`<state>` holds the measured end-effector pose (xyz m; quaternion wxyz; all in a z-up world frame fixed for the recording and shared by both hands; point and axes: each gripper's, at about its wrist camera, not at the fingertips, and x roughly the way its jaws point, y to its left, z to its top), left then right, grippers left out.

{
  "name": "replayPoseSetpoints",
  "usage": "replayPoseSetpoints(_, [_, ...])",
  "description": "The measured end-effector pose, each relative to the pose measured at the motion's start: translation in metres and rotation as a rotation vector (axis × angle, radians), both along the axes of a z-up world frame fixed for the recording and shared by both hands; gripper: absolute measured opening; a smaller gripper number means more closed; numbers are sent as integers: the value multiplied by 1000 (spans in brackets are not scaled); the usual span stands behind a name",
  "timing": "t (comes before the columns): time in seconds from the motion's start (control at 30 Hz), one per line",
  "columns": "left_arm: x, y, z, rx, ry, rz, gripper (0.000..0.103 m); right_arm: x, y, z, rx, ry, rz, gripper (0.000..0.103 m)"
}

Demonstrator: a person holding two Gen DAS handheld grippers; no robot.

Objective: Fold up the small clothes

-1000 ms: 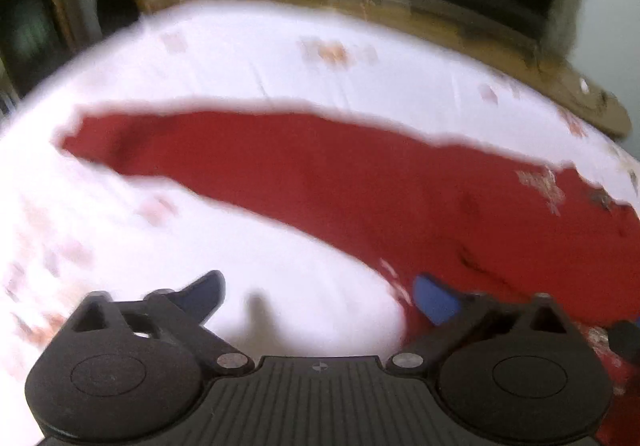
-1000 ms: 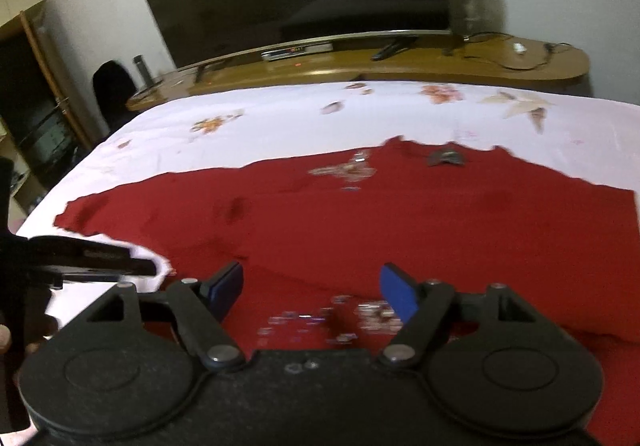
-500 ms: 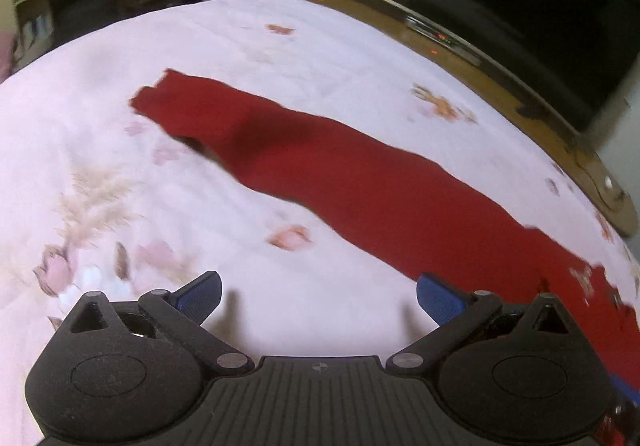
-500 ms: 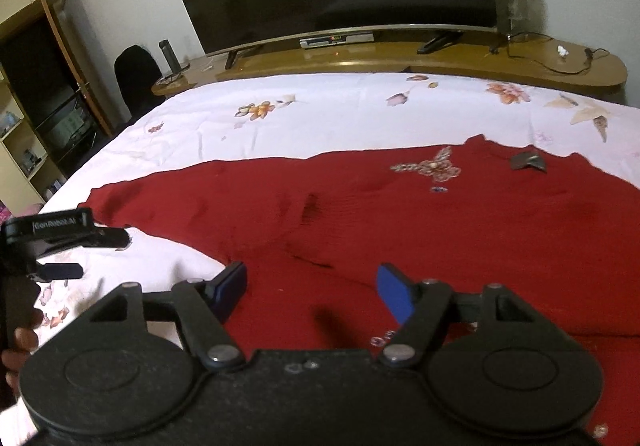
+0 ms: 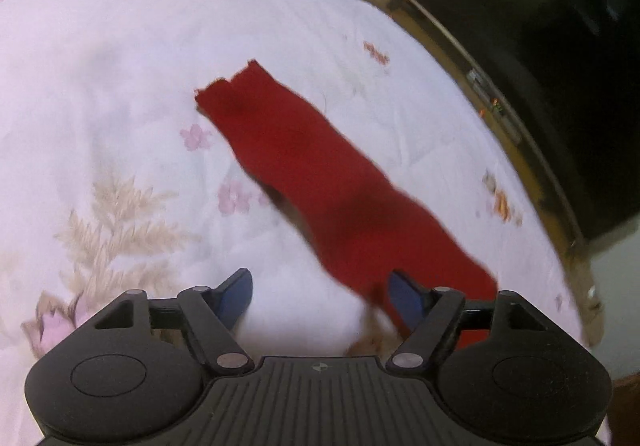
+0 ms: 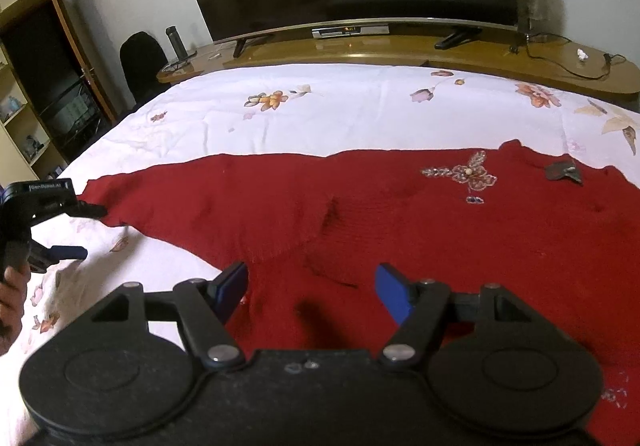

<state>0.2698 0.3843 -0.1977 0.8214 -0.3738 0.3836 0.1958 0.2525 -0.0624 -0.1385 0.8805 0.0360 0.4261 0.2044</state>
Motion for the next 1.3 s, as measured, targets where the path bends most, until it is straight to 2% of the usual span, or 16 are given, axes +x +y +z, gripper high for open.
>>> replayPoseSetpoints(0.33, [6,32,-23,-217,-155,161,75,10,-2,-12,10,31,0,70])
replayPoseSetpoints(0.4, [8,31,-26,-220,-164,179,76,12,-3,-14,8,34,0,70])
replayPoseSetpoints(0.47, [13,23,-23,-165,-145,127,79,14,-4,-16,8,37,1,71])
replayPoseSetpoints(0.5, [18,19,-22,-140,-147,70,91,15,-4,-17,10,39,-1,71])
replayPoseSetpoints(0.53, [21,15,-22,-120,-166,22,97,15,-5,-17,12,42,-2,71])
replayPoseSetpoints(0.6, [19,10,-25,-122,-200,44,101,16,-6,-18,13,44,-1,71])
replayPoseSetpoints(0.67, [15,9,-29,-157,-234,88,103,17,-6,-19,11,41,1,72])
replayPoseSetpoints(0.83, [22,4,-27,-153,-211,77,102,18,-8,-20,14,43,-4,72])
replayPoseSetpoints(0.87, [20,5,-28,-173,-232,104,98,18,-8,-20,14,43,-4,73])
replayPoseSetpoints(0.9, [19,11,-29,-190,-255,127,66,18,-8,-20,14,42,-5,73])
replayPoseSetpoints(0.93, [24,20,-32,-229,-269,124,24,19,-7,-20,12,41,-5,73])
replayPoseSetpoints(0.97, [28,23,-39,-276,-265,121,16,18,-7,-21,11,40,-5,73])
replayPoseSetpoints(1.0, [29,25,-45,-295,-264,132,15,18,-7,-21,12,40,-6,73])
replayPoseSetpoints(1.07, [29,22,-49,-274,-276,146,15,18,-7,-21,11,39,-4,73])
replayPoseSetpoints(1.23, [30,9,-47,-175,-288,155,14,18,-7,-22,2,32,-3,71])
replayPoseSetpoints(1.3, [30,0,-33,-134,-321,125,4,18,-7,-22,-15,26,-5,69])
